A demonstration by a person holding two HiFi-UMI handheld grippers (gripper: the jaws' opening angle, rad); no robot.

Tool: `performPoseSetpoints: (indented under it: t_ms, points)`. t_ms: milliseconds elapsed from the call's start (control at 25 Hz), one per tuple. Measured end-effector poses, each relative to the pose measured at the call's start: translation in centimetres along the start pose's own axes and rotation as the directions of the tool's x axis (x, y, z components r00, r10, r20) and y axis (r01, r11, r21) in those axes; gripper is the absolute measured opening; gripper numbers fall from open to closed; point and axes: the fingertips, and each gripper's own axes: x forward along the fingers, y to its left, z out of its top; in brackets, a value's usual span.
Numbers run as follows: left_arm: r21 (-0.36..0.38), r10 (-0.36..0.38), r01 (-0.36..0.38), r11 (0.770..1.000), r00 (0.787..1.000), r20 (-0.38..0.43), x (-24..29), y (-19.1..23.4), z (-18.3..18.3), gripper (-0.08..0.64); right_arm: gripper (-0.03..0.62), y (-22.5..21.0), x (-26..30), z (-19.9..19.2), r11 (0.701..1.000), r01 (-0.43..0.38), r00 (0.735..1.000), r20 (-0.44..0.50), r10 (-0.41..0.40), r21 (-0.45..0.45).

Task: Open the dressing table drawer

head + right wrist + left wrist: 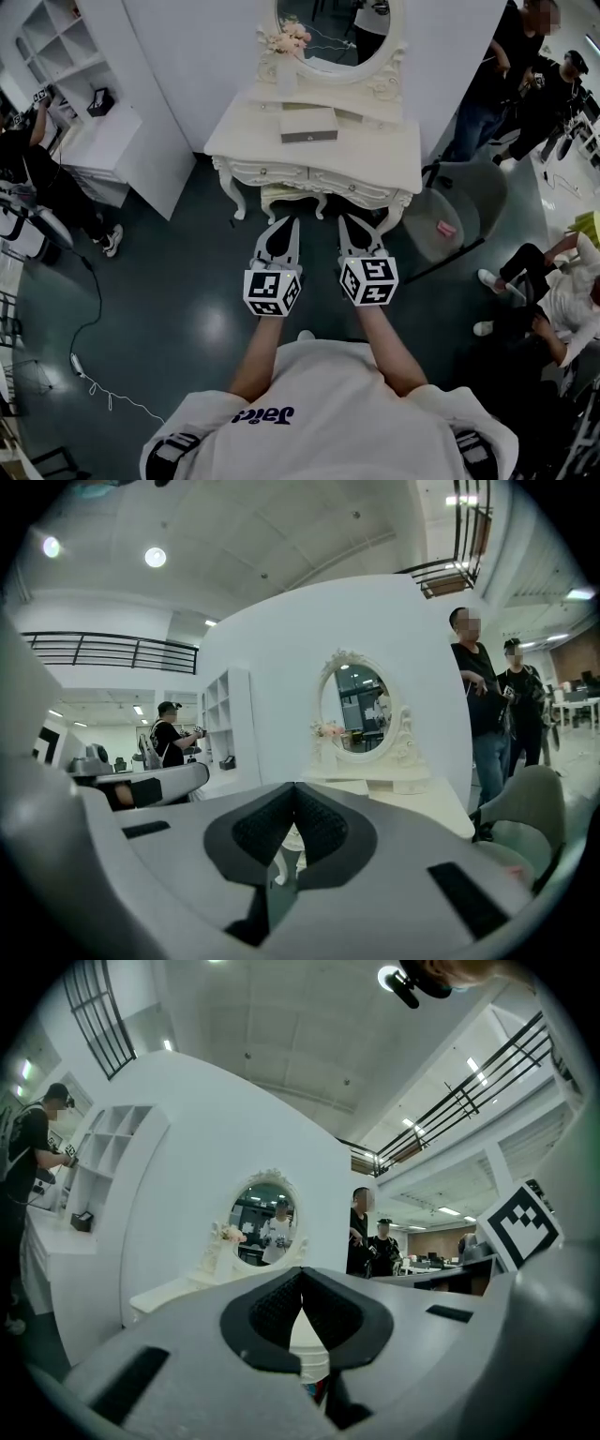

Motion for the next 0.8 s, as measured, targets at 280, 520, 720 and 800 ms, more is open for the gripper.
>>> performPoseSetpoints:
  t_ms: [280,520,720,800]
  points:
    - [0.01,-0.012,0.012,1.0,1.0,-0.014,-0.3,0.8,-1.3,0.015,0.01,1.5,0.6,-1.6,0.999,-0.003,0.999,-0.046,0.002,-0.034]
    - [-0.017,-0.025,0.025,1.0,1.0,-0.01,1.8,2.2,-1.9,0.015,0.009,1.2,2.9,-1.7,0.999,-0.007,0.998,-0.055,0.004,-0.044]
    - [-0.03,-0.031,0.031,0.999,1.0,0.007,5.2,3.7,-1.2,0.015,0.009,0.4,6.2,-0.8,0.999,-0.018,0.999,-0.051,0.015,-0.047]
    - [-0.027,-0.043,0.043,0.999,0.999,0.021,7.5,4.1,-0.8,0.015,0.009,-0.9,7.8,-0.2,0.999,-0.01,0.999,-0.043,0.009,-0.041]
